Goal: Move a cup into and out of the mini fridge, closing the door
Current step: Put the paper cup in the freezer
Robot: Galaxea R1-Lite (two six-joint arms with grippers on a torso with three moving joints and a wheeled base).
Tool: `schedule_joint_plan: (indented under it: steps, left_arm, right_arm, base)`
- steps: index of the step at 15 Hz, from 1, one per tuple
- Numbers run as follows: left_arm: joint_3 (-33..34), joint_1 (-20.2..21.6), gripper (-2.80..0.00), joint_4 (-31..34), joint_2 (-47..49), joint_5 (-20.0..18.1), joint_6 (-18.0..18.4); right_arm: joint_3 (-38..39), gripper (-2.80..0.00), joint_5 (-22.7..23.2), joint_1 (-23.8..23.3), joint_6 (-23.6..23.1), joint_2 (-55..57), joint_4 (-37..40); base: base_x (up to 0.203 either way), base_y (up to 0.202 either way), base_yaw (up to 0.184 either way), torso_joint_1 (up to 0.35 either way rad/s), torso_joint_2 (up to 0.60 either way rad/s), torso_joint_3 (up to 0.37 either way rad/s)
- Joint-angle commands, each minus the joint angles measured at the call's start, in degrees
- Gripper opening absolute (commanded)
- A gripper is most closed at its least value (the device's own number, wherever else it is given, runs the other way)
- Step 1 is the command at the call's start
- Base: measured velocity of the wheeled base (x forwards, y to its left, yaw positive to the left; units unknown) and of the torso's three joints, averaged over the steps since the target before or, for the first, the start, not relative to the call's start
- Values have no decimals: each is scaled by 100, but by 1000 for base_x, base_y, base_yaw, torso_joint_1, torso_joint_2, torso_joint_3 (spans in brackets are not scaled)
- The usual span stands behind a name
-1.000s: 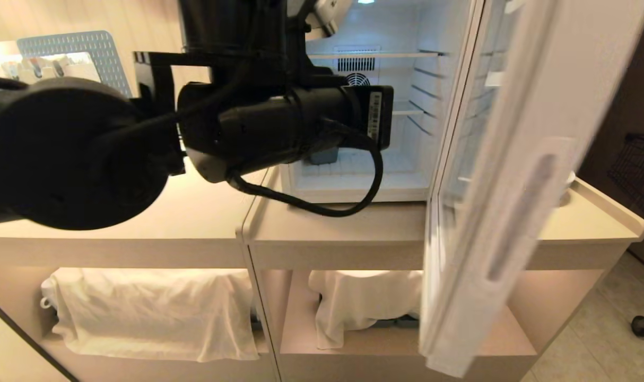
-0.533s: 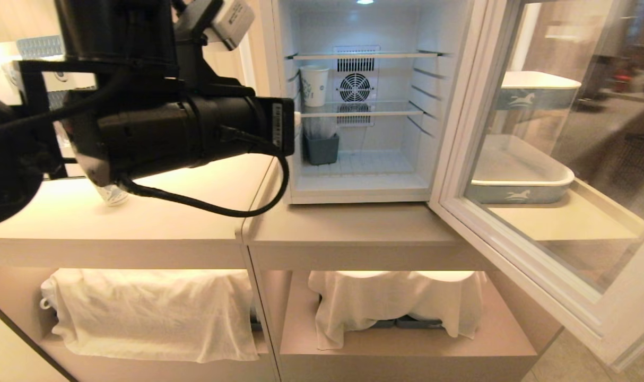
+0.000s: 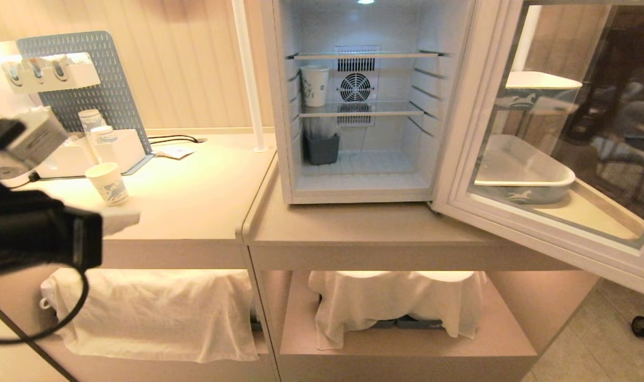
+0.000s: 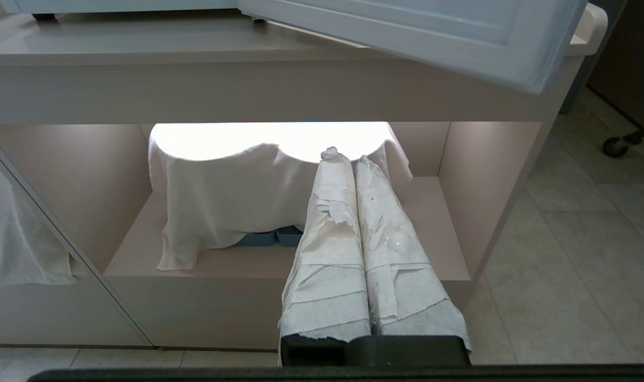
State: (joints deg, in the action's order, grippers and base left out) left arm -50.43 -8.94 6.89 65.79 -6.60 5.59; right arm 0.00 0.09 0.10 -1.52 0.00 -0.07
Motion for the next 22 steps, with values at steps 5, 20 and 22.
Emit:
schedule_joint_plan:
  steps: [5, 20, 22]
  left_arm:
    - [4002, 816, -280, -449, -4561, -210, 474]
    - [5034, 903, -280, -928, -6579, 419, 425]
    - [5042, 903, -280, -791, -6579, 390, 380]
  right_arm:
    - [0, -280, 0, 3, 3, 3, -1]
    - [0, -280, 0, 0, 3, 8, -1]
    - [0, -280, 0, -1, 3, 9, -1]
  base:
    - [0, 0, 0, 0, 0, 0]
    - [0, 0, 0, 0, 0, 0]
    - [0, 0, 0, 0, 0, 0]
